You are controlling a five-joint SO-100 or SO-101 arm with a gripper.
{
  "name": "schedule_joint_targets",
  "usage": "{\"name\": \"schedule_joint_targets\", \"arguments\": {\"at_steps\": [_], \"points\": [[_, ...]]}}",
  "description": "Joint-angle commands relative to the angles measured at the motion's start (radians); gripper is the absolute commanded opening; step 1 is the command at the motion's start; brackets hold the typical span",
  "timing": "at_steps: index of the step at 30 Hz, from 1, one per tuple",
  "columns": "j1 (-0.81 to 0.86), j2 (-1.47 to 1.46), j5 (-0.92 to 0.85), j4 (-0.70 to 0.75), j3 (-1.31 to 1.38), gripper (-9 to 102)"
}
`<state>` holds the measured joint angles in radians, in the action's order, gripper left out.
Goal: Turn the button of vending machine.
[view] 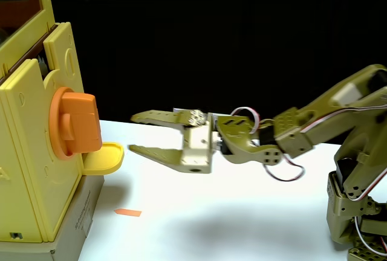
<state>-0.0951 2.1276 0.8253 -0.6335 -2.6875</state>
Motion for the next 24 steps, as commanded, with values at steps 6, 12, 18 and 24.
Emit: {"name": "schedule_joint_targets", "arguments": {"at_steps": [6, 12, 18, 24], "points": [[-0.051, 0.176, -1.41, 0.029, -0.106, 36], [-0.044, 0.052, -1.98, -0.052, -0.035, 35], [-0.021, -0.166, -2.207, -0.201, 0.124, 35], [0.029, -0.336, -2.247, -0.272, 0.334, 32]]}}
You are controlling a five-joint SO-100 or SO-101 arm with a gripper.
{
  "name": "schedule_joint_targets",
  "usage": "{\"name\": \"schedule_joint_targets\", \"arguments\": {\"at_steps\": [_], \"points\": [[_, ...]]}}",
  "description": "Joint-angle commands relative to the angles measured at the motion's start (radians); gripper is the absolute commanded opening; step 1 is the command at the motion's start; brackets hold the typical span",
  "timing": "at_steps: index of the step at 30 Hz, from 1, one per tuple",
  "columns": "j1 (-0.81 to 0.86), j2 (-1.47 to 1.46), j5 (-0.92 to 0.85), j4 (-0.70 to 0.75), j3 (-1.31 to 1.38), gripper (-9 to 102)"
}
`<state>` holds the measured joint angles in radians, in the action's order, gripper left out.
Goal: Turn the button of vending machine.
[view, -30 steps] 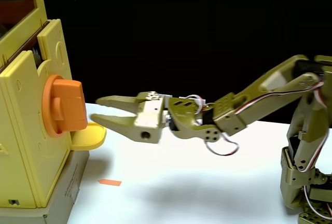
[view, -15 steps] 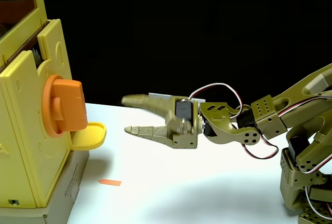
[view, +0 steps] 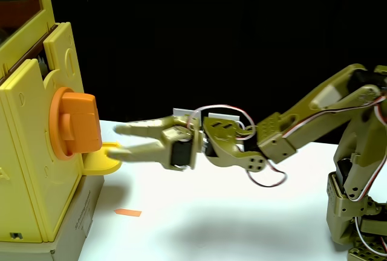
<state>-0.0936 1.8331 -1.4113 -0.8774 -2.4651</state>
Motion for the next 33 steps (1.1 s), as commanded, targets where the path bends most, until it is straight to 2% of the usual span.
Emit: {"name": "schedule_joint_targets", "arguments": {"at_steps": [1, 17, 28, 33], "points": [[0.038, -0.064, -0.005, -0.032, 0.135, 31], [0.127, -0.212, 0.049, -0.017, 0.252, 33], [0.132, -0.331, 0.06, -0.015, 0.396, 28], [0.126, -0.385, 0.038, -0.069, 0.414, 23]]}}
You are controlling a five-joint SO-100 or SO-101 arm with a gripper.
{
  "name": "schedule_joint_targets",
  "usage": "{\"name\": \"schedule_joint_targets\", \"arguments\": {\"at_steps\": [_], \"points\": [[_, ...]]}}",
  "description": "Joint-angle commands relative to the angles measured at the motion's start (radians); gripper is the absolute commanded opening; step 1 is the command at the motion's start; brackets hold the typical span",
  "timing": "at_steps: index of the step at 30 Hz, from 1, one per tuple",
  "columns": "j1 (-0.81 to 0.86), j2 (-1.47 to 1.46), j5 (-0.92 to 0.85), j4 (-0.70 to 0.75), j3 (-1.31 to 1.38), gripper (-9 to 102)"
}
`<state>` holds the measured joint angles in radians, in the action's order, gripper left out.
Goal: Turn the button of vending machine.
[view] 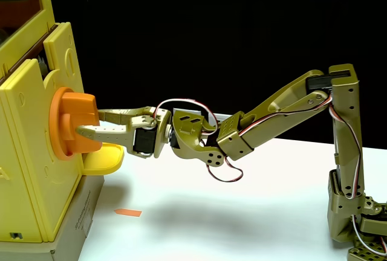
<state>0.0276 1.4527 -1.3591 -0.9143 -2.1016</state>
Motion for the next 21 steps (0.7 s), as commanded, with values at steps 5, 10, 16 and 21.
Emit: {"name": "schedule_joint_targets", "arguments": {"at_steps": [5, 10, 16, 21], "points": [[-0.006, -0.031, -0.048, -0.066, 0.051, 13], [-0.021, -0.032, -0.075, -0.08, 0.048, 4], [-0.032, -0.032, -0.098, -0.084, 0.038, -1], [-0.037, -0.032, -0.075, -0.089, 0.032, -1]]}}
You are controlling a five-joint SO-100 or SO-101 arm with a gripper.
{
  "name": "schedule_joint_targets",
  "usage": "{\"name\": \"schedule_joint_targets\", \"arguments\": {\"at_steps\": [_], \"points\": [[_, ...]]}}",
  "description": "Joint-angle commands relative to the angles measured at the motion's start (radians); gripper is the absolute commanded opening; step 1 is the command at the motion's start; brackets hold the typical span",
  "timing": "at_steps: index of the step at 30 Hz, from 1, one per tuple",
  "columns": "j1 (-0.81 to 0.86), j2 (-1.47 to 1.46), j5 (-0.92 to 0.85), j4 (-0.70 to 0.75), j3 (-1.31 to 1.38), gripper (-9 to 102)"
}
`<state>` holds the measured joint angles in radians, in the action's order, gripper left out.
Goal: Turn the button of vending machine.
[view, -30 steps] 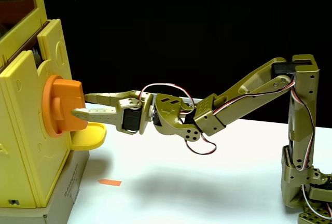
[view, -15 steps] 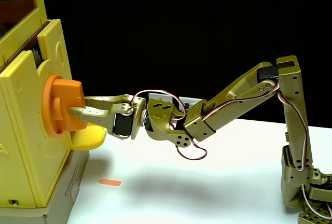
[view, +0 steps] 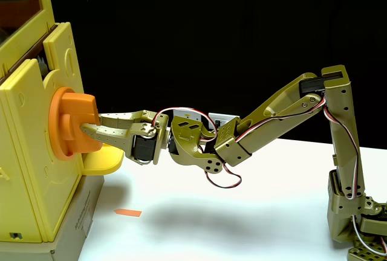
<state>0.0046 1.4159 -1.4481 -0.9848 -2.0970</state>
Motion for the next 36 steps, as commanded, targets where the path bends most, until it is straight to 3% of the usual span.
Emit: {"name": "schedule_joint_targets", "arguments": {"at_steps": [1, 9, 21, 29, 36], "points": [[-0.014, 0.005, 0.04, -0.025, 0.026, -1], [-0.02, 0.048, 0.469, 0.008, 0.012, -1], [-0.038, 0.132, 1.586, 0.13, 0.015, -1], [-0.035, 0.17, 2.496, 0.155, 0.021, -1], [-0.041, 0.21, 2.993, 0.212, 0.005, 0]]}}
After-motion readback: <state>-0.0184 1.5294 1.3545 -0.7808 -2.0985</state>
